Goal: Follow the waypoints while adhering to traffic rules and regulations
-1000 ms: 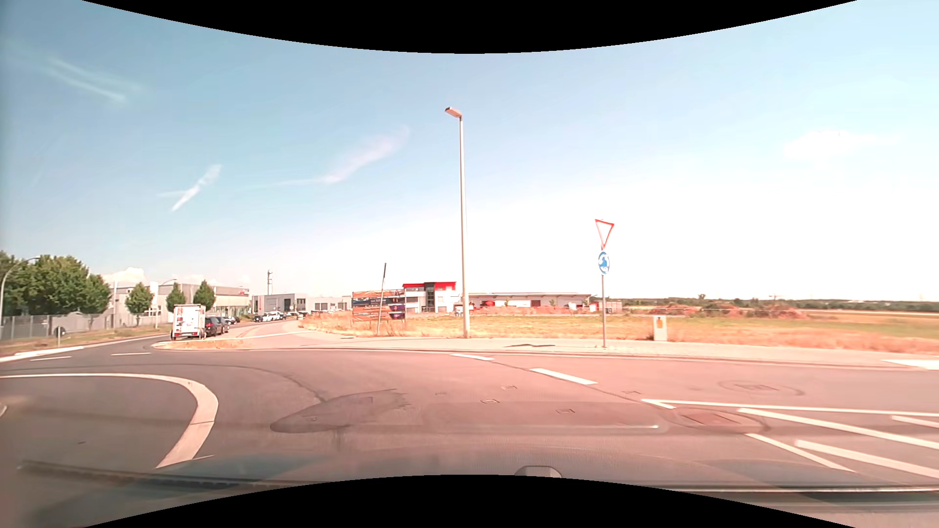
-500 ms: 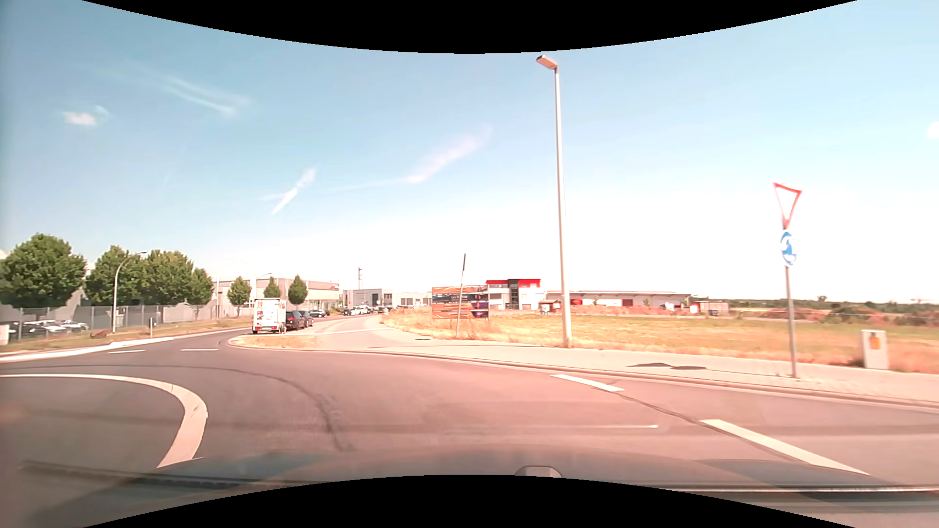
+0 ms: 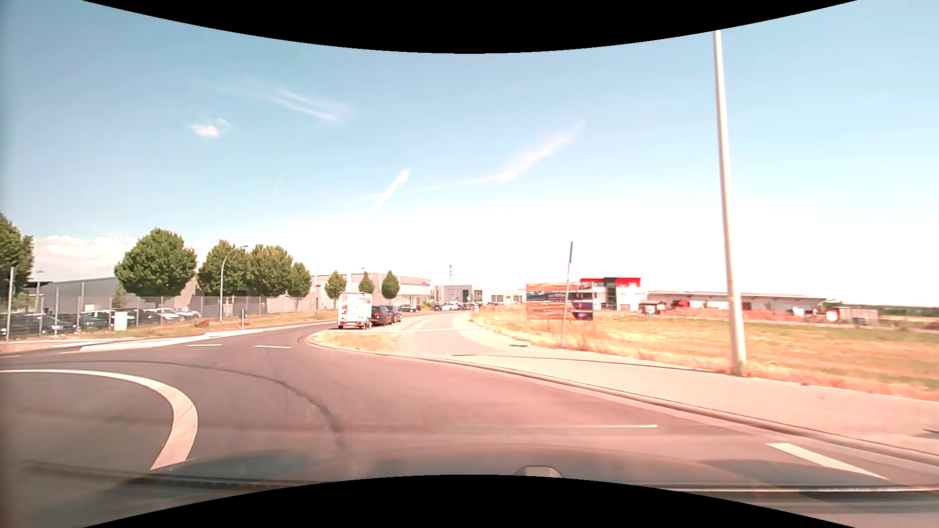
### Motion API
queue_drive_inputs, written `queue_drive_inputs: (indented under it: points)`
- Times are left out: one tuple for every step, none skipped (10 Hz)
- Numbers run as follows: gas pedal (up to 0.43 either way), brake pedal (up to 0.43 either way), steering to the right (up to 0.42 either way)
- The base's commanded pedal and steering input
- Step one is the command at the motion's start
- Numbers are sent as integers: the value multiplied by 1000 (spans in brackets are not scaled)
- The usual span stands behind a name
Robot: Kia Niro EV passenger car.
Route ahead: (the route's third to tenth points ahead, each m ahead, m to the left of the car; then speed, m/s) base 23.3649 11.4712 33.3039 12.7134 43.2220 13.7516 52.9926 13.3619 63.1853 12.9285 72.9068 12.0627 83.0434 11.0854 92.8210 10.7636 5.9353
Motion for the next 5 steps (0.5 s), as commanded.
queue_drive_inputs:
  points:
    - [47, 0, -320]
    - [47, 0, -320]
    - [47, 0, -320]
    - [47, 0, -320]
    - [47, 0, -320]
